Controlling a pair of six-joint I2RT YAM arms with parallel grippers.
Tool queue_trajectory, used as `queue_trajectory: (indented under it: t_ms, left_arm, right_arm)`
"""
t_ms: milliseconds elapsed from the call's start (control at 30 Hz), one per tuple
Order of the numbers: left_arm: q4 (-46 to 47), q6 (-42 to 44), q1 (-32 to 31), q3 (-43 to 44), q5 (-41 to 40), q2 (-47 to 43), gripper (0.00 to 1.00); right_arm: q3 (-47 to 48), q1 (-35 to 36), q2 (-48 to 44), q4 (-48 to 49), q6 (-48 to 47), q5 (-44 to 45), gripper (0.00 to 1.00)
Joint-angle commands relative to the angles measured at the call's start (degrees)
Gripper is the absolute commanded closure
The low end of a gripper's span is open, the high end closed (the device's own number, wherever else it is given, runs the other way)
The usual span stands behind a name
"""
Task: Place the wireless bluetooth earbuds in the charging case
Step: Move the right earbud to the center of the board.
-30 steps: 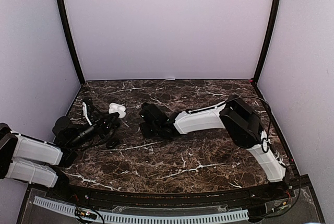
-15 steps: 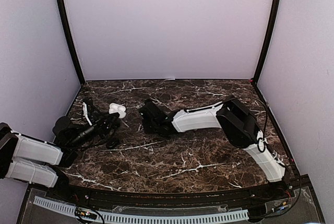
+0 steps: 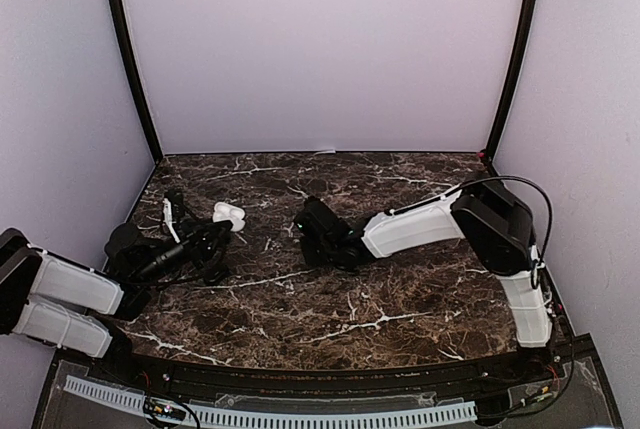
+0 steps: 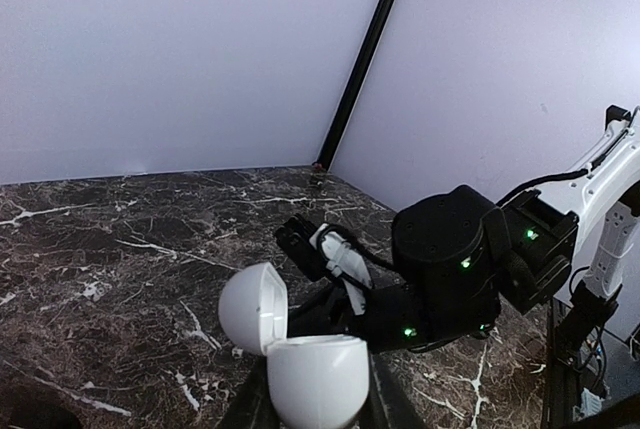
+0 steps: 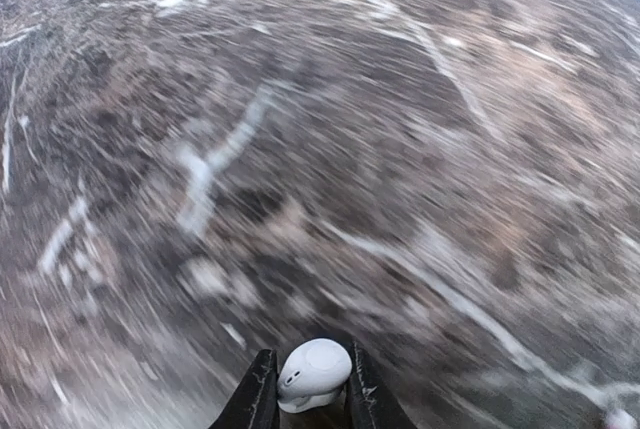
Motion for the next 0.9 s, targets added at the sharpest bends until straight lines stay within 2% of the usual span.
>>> queue_trajectory:
  t_ms: [0, 167, 333, 500, 700, 867]
  left_arm:
    - [3.0, 0.6, 0.2, -1.4, 1.9, 0.9, 0.84]
    - [6.1, 0.3, -0.1, -0.5, 5.7, 5.7, 0.84]
    - [11.9, -0.9, -1.5, 0.7, 10.1, 11.8, 0.84]
    - [15.8, -0.8, -4.2, 2.2, 12.5, 16.7, 0.84]
    - [14.4, 1.5, -7.8, 4.7, 14.8, 20.1, 0.84]
    - [13.0, 2.1, -7.9, 6.3, 17.0, 21.7, 0.84]
  right_arm:
    - [-12.9, -0.4, -11.7, 1.7, 1.4, 2.7, 0.77]
    - [-30.5, -0.4, -25.8, 4.1, 3.5, 0.9, 0.78]
    - [-40.4, -0.4, -36.1, 3.4, 4.0, -2.6, 0.78]
    - [-46.5, -0.5, -42.2, 2.6, 2.6, -5.9, 0.79]
    - [-51.0, -0.7, -46.3, 4.7, -0.3, -12.8, 0.79]
    - [-51.2, -1.3, -46.3, 4.1, -1.7, -16.4, 0.76]
